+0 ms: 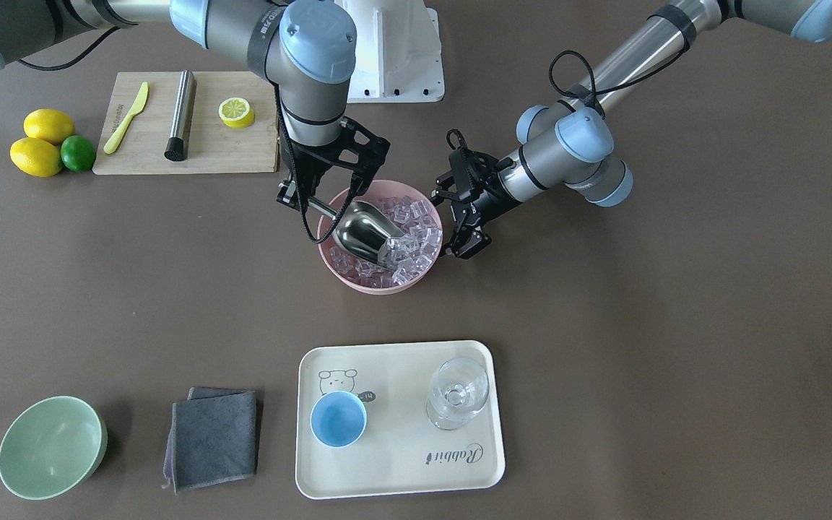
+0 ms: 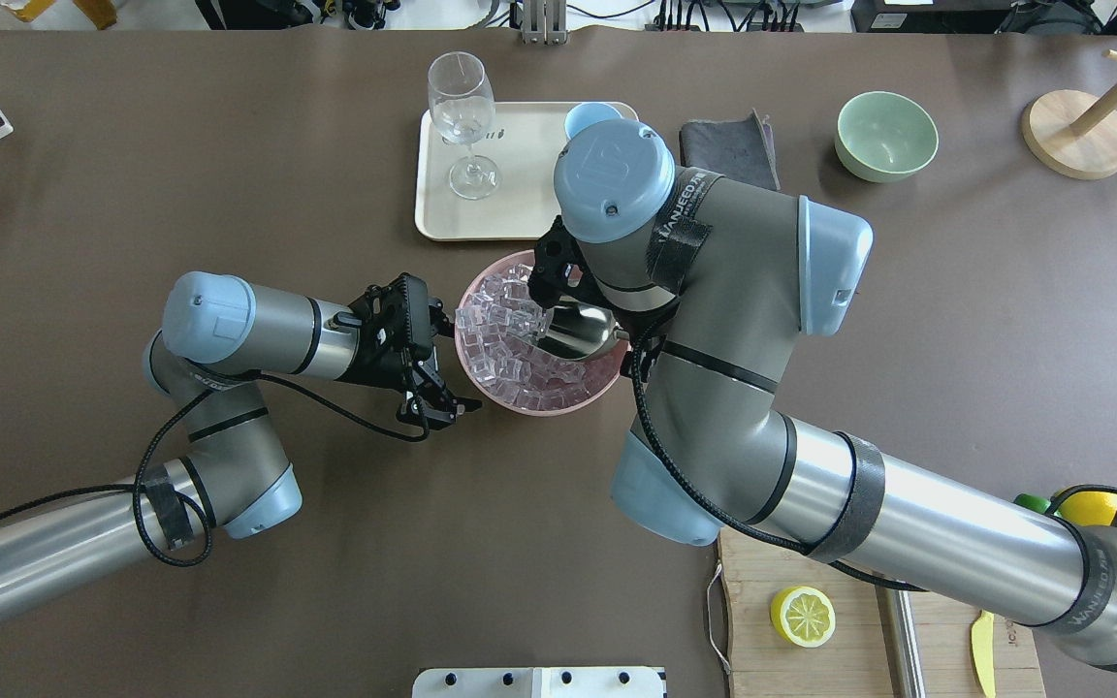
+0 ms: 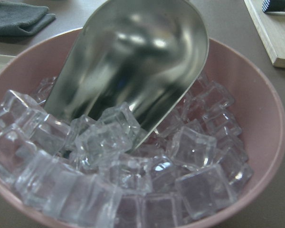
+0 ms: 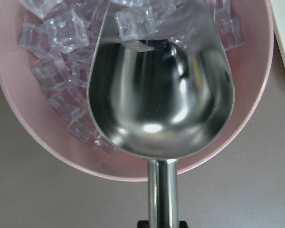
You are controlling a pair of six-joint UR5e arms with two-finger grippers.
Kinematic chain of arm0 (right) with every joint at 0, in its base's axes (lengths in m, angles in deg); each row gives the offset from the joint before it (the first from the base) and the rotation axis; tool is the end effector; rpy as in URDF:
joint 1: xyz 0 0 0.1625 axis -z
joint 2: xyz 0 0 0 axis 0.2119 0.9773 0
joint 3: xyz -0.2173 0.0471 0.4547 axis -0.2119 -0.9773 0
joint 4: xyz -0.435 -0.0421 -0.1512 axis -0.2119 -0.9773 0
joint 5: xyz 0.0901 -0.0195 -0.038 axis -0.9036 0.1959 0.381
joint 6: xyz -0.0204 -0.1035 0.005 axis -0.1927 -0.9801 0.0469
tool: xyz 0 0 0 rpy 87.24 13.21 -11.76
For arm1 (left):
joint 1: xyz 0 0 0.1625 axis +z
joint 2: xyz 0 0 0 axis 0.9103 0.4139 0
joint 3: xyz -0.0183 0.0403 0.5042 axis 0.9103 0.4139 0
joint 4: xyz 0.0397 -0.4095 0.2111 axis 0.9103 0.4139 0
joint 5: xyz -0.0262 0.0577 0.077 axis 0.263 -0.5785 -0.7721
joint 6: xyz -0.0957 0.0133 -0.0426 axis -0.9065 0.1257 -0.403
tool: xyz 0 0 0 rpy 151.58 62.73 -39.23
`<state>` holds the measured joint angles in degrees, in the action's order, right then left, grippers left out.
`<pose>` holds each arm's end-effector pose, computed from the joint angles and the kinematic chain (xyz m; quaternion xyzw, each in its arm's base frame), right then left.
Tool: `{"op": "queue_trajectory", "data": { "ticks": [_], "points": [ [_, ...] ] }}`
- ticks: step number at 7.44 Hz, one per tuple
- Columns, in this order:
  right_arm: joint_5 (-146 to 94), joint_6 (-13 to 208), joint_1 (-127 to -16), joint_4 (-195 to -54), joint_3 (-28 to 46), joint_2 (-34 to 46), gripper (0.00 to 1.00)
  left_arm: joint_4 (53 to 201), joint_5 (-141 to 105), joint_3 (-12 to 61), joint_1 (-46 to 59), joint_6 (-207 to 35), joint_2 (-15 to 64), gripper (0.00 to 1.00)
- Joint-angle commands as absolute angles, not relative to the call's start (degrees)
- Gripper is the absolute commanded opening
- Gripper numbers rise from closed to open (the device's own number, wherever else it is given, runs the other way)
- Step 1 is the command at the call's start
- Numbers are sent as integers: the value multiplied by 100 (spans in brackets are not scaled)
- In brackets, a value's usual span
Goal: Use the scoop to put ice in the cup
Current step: 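Push the scoop into the ice cubes with the right gripper and scoop ice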
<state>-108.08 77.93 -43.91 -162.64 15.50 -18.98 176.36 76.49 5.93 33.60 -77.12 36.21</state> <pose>-0.5849 -0.4851 0.1997 0.1636 -0.2303 -0.5169 0.8081 0.6234 -0.4915 0.3928 0.4957 0.4968 0.4468 0.5549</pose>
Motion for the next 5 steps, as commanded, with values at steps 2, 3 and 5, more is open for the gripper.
{"op": "queue_trajectory", "data": {
  "ticks": [2,3,5],
  "points": [
    [-10847,7817,-4387,-16198,2145,-1492,0,17630,7649,598,3356,-7711,3621,98],
    [-10847,7817,-4387,-16198,2233,-1438,0,17630,7649,598,3365,-7711,3621,98],
    [-10855,8281,-4387,-15674,2252,-1307,0,17630,7649,598,3365,-7711,3621,98]
  ]
}}
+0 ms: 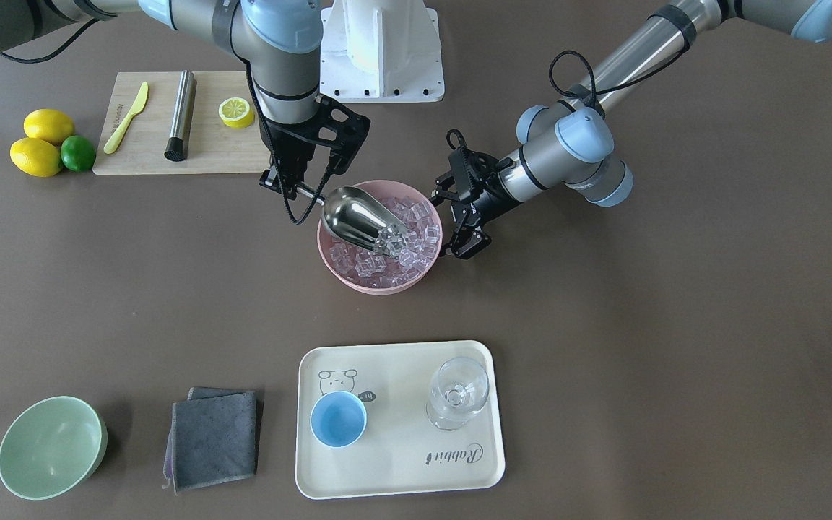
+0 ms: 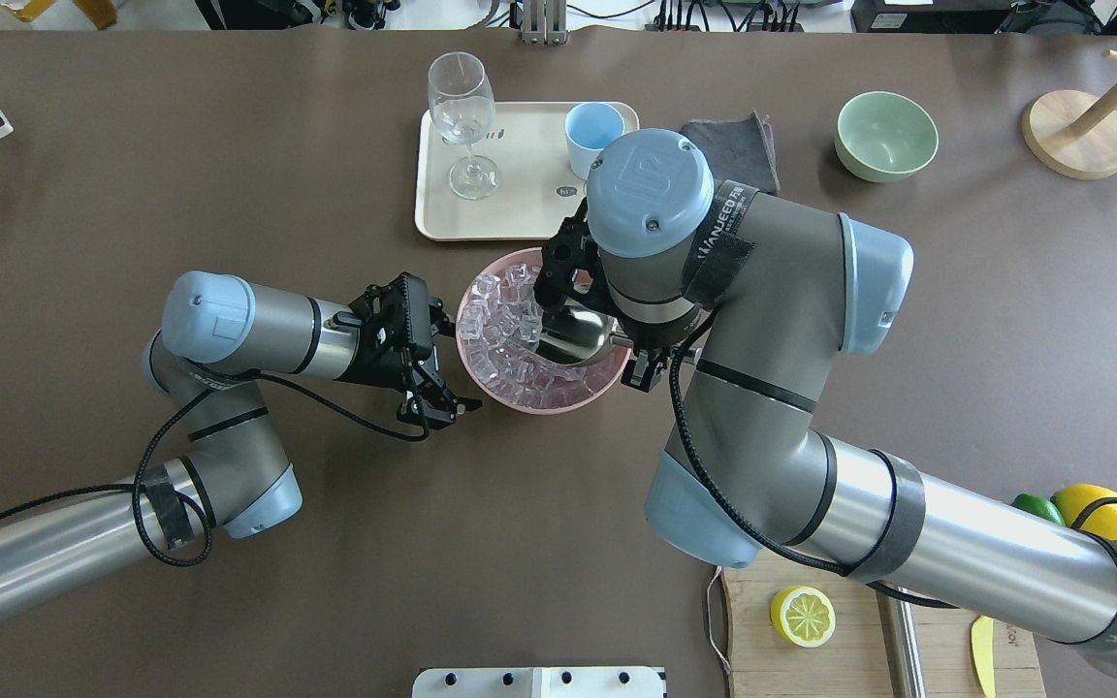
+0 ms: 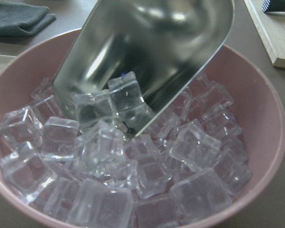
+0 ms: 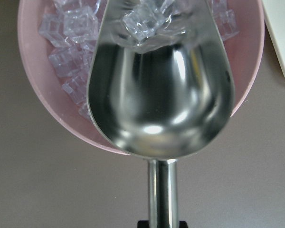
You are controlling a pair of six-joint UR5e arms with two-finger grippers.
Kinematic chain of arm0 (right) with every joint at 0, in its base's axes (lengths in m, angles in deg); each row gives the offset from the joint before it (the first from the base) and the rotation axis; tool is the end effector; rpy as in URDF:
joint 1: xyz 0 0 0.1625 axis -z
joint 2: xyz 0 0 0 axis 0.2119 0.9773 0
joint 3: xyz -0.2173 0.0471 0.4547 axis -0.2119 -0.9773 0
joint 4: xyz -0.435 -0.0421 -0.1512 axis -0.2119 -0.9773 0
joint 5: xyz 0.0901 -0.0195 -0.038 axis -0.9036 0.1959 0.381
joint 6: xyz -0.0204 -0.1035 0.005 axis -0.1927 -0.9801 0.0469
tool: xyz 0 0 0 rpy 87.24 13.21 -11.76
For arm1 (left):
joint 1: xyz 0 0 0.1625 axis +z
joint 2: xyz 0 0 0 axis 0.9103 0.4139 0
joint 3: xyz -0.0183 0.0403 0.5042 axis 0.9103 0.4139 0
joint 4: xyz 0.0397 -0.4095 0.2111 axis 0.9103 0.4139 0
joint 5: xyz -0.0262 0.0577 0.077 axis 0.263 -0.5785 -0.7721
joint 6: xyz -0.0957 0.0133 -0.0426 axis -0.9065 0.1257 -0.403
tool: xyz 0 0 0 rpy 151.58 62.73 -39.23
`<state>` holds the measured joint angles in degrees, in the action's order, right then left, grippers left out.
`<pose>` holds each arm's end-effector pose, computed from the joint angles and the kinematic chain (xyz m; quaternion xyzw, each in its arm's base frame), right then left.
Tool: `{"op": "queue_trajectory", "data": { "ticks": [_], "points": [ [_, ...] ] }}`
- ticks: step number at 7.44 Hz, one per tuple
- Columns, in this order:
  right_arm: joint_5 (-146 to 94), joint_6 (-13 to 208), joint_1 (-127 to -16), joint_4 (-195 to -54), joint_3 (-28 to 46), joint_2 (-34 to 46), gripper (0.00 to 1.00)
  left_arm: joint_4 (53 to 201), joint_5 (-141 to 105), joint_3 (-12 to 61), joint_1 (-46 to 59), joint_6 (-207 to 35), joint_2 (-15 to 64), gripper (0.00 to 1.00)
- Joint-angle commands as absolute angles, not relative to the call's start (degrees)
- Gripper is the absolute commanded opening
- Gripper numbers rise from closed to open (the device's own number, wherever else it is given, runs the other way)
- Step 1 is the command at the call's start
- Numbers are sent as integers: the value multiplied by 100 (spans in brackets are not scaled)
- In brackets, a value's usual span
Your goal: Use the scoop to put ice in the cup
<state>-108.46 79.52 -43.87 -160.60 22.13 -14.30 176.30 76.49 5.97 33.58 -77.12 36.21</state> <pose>-0.5512 -0.4629 0.2094 0.1885 -0.2500 -0.5057 0.8039 0.6231 -0.4917 0.3925 0.4957 0.4966 0.4467 0.5551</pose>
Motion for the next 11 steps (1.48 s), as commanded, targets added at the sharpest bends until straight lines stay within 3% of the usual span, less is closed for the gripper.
{"op": "queue_trajectory", "data": {
  "ticks": [1,8,11],
  "points": [
    [-10847,8300,-4387,-15540,2252,-1297,0,17630,7649,598,3365,-7711,3621,98],
    [-10794,9151,-4396,-14021,3218,-235,0,17551,7657,598,3365,-7711,3613,98],
    [-10627,9828,-4659,-12127,3254,440,0,17489,7666,606,3365,-7711,3613,98]
  ]
}}
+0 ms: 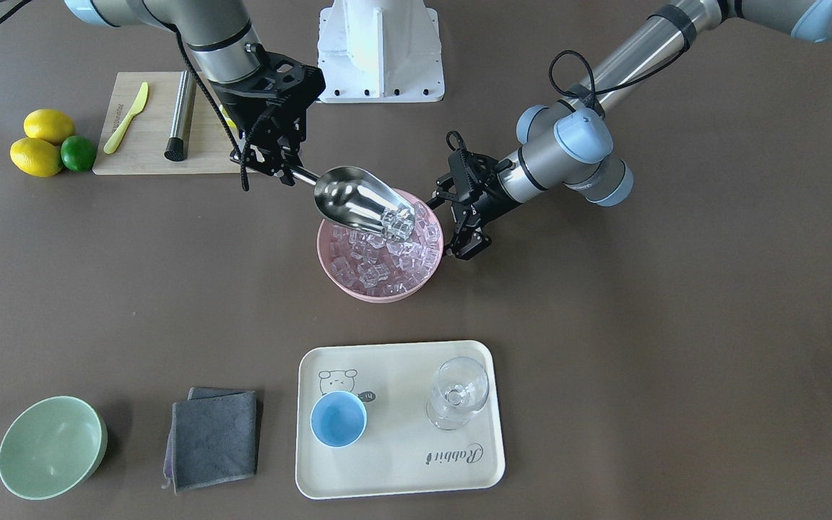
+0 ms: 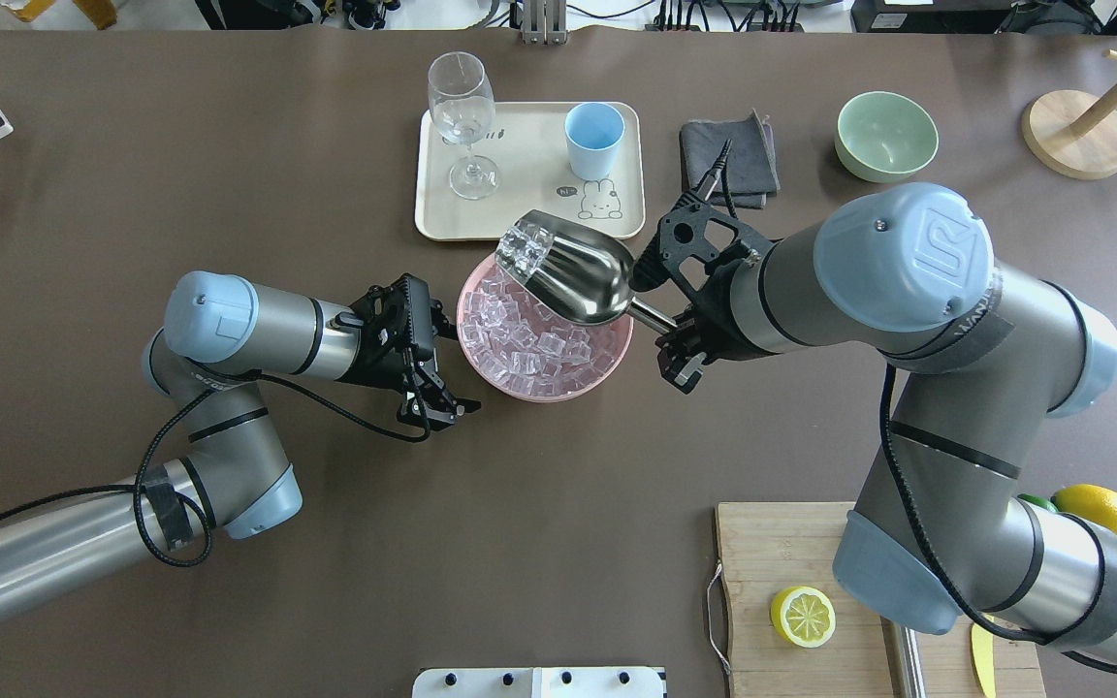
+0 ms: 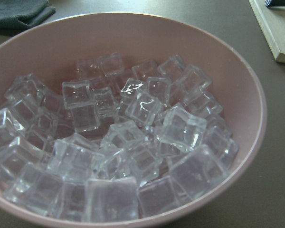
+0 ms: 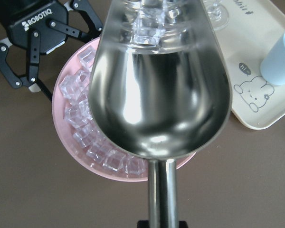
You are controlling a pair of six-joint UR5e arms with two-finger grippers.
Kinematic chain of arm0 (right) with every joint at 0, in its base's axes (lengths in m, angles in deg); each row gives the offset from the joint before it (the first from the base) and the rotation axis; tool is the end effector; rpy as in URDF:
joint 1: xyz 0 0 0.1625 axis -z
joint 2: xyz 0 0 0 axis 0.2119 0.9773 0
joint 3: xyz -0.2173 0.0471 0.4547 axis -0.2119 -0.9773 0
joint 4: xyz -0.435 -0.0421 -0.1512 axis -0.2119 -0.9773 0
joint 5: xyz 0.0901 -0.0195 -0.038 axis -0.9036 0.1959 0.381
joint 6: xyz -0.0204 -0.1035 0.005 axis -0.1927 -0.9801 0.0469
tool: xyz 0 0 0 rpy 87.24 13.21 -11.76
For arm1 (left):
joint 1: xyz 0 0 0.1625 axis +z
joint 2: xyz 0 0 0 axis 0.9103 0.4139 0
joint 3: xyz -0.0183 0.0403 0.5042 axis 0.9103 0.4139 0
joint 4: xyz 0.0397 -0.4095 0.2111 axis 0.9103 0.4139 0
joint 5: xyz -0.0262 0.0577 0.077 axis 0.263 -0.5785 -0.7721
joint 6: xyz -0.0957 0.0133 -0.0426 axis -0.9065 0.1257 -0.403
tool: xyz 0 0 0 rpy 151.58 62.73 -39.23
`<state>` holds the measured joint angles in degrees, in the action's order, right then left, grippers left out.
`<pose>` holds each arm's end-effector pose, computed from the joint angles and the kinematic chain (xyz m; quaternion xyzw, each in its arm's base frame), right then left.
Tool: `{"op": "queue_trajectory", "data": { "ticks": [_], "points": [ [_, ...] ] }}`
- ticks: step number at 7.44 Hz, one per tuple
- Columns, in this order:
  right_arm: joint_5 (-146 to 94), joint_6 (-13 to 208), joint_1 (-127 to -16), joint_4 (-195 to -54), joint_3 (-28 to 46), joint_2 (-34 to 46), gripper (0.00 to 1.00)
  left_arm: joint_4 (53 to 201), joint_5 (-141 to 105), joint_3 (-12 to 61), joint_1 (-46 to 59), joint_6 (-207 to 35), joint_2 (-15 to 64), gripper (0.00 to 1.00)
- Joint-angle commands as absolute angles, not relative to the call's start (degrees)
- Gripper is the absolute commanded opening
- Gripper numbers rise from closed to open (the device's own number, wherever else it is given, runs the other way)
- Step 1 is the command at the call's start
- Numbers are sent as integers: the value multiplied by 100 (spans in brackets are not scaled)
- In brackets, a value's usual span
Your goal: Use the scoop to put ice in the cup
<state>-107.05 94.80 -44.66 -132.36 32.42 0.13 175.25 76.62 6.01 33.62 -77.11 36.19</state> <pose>-0.4760 -0.4298 0.2385 0.3243 -0.3668 -0.3779 0.7857 0.6248 -0.4919 0.3942 0.4889 0.4952 0.4489 0.5605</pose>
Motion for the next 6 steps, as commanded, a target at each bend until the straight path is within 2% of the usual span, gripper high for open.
{"op": "queue_trajectory", "data": {
  "ticks": [1,6],
  "points": [
    [-10540,9960,-4756,-11676,3254,530,0,17472,7675,615,3365,-7711,3613,98],
    [-10539,10304,-5231,-11487,3070,461,0,16367,7684,1702,3321,-7641,3113,98]
  ]
}}
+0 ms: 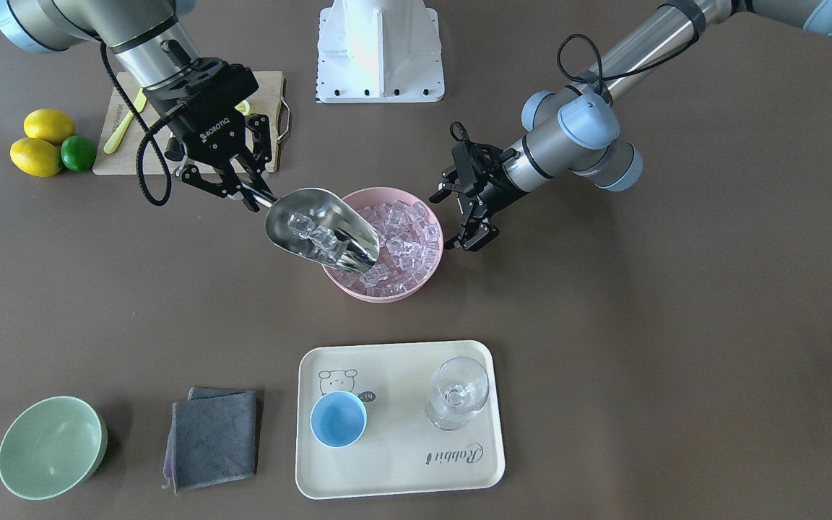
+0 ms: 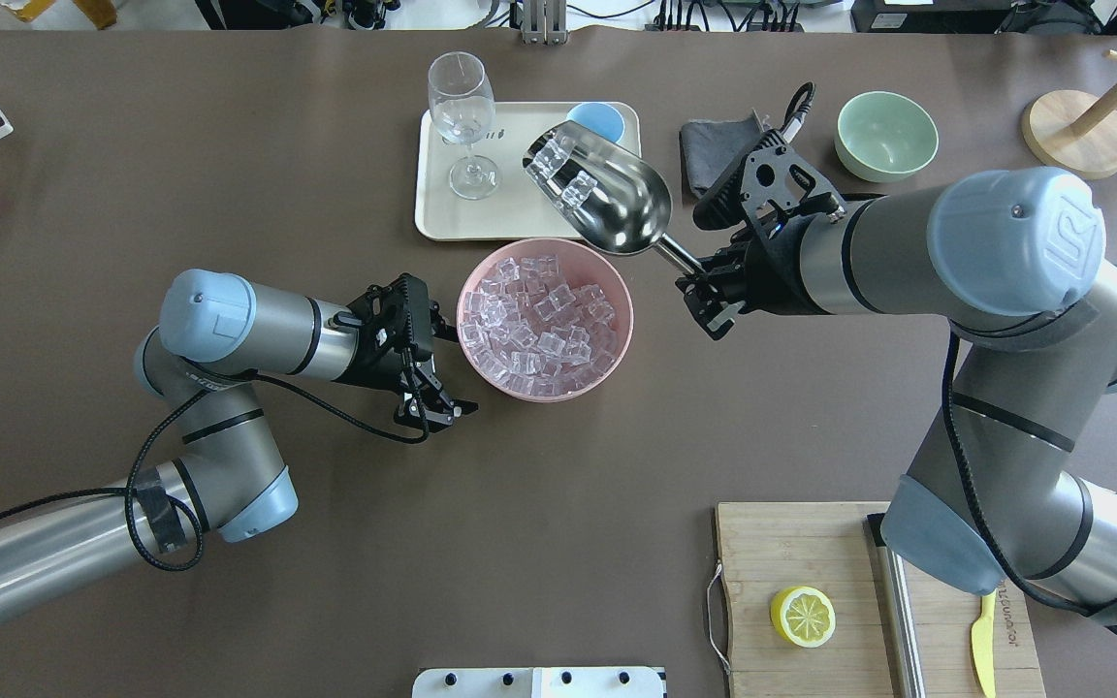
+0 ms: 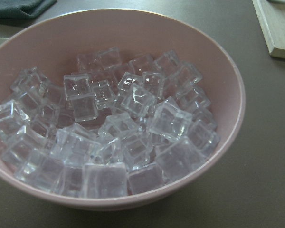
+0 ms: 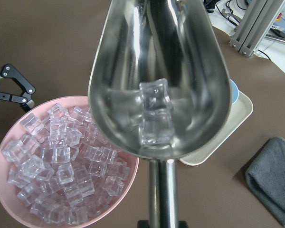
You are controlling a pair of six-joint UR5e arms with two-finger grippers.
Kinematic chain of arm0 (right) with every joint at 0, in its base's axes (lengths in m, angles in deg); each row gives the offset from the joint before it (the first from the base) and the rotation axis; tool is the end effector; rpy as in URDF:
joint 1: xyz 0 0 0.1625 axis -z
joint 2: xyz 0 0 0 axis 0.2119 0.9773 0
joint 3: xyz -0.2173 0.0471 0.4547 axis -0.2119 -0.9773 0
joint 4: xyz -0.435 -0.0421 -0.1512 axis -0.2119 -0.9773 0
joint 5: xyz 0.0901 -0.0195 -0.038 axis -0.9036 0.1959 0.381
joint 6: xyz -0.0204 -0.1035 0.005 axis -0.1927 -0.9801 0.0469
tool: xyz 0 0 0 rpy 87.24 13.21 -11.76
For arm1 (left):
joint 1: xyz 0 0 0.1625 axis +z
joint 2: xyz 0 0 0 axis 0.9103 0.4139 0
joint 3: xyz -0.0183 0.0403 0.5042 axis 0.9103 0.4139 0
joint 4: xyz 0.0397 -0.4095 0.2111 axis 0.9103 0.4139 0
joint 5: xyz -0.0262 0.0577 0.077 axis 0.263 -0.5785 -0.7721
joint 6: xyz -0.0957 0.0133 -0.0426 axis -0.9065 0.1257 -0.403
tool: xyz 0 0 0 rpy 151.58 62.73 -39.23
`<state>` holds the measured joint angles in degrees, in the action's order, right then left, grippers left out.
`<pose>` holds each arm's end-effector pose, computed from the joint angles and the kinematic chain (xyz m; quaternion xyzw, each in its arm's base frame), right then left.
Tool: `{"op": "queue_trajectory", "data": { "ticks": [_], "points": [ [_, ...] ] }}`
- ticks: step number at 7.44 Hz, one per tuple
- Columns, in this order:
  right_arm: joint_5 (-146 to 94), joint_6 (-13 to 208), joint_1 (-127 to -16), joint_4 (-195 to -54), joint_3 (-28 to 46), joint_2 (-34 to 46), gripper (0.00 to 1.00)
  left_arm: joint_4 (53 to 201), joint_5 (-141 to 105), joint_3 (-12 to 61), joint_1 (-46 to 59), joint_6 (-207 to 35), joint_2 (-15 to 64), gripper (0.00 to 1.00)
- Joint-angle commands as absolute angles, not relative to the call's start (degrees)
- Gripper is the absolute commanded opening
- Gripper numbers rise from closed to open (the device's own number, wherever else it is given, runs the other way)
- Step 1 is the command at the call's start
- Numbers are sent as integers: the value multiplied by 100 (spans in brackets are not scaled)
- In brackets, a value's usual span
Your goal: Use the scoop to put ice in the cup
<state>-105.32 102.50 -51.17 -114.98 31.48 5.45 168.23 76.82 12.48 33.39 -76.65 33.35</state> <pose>-0.4113 -0.4745 0.2625 0.3984 -0.4044 -0.2671 0.7787 0.6028 -0.4814 0.3856 0.4707 0.4860 0.4553 0.5787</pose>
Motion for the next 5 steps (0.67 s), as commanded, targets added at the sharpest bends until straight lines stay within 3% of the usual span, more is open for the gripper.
{"op": "queue_trajectory", "data": {
  "ticks": [1,5],
  "points": [
    [-10556,10348,-5240,-11513,3017,452,0,16121,7675,1914,3303,-7632,3016,98],
    [-11985,10630,-5888,-13479,2500,-188,0,14200,7658,3116,3101,-7641,2594,98]
  ]
}}
